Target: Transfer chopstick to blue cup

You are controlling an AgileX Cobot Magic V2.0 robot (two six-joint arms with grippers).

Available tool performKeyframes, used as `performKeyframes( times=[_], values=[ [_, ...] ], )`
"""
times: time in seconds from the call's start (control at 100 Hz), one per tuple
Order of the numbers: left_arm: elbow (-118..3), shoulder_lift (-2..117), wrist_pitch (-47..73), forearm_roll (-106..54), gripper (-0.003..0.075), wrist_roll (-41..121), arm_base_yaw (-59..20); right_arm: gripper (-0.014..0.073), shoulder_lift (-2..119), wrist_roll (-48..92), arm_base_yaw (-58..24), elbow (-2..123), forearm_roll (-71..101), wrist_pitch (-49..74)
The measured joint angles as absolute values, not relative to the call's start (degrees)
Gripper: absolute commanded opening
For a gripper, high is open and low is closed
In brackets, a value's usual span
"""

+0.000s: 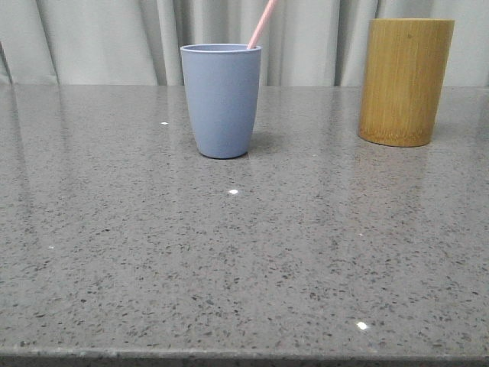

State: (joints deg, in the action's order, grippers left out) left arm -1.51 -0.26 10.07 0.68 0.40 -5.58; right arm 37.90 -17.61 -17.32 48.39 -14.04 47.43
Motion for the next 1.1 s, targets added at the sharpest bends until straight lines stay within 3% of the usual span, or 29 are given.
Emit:
performKeyframes(
  times=[1.1],
  values=[
    [0.07,-0.26,7.76,1.64,-0.0019,0.40,-5.58,-0.0068,37.90,-17.61,-17.32,48.30,-14.04,47.43]
  ],
)
